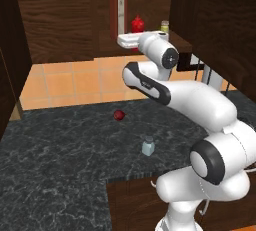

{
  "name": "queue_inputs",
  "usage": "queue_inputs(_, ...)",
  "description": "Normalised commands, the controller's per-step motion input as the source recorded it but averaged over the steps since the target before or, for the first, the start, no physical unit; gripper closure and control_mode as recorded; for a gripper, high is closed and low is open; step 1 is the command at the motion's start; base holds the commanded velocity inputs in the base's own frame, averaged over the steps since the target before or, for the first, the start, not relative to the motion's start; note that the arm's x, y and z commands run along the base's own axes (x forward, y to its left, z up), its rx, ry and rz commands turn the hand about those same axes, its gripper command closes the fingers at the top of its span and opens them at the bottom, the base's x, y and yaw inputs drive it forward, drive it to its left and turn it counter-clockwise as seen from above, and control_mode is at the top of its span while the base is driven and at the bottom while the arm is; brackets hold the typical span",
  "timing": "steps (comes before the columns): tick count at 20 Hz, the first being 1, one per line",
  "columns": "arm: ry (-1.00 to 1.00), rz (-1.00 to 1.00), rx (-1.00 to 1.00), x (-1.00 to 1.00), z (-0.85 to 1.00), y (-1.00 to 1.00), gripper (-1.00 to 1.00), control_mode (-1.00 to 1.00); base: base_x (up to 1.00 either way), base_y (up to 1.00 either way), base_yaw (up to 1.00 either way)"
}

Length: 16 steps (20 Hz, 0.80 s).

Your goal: Put the shaker and condiment bottle from the counter next to their counterparts in the cabinet.

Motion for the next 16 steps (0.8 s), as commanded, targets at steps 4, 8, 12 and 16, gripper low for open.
queue_inputs(4,0.00,0.00,0.00,0.23,-0.08,0.00,1.00,-1.00,0.00,0.00,0.00)
queue_inputs(8,0.00,0.00,0.00,0.18,-0.16,0.00,1.00,-1.00,0.00,0.00,0.00)
queue_inputs(12,0.00,0.00,0.00,0.27,-0.17,0.00,1.00,-1.00,0.00,0.00,0.00)
queue_inputs(16,0.00,0.00,0.00,0.38,-0.14,0.00,1.00,-1.00,0.00,0.00,0.00)
